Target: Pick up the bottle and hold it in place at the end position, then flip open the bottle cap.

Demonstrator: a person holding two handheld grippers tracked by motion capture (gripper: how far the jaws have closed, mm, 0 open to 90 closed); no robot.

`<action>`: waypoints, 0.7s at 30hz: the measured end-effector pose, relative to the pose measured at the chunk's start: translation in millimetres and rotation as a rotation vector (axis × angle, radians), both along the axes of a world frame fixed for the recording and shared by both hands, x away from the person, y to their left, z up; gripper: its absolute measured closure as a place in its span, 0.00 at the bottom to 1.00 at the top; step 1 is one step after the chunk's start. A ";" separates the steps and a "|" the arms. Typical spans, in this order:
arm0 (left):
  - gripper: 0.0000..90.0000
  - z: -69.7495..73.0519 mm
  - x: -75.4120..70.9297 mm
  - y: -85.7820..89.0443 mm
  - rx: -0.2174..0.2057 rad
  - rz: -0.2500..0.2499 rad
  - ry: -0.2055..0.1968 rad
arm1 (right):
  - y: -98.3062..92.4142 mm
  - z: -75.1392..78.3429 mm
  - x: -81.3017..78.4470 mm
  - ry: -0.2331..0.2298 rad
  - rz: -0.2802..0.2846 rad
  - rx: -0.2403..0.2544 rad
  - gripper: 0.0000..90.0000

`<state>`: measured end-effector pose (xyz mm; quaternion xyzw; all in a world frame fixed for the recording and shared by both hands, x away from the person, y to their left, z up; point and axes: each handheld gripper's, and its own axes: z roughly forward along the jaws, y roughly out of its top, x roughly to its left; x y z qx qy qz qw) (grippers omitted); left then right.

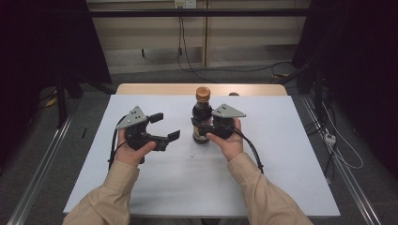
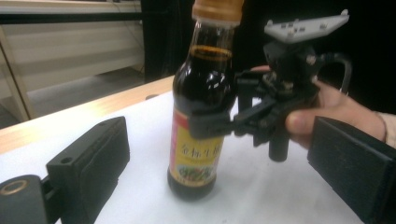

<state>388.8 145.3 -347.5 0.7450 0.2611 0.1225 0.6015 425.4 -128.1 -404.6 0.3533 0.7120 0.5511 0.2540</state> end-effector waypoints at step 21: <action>0.64 19.2 39.3 -21.1 0.062 0.002 0.013 | -0.4 -0.5 0.6 -0.002 0.007 -0.009 0.33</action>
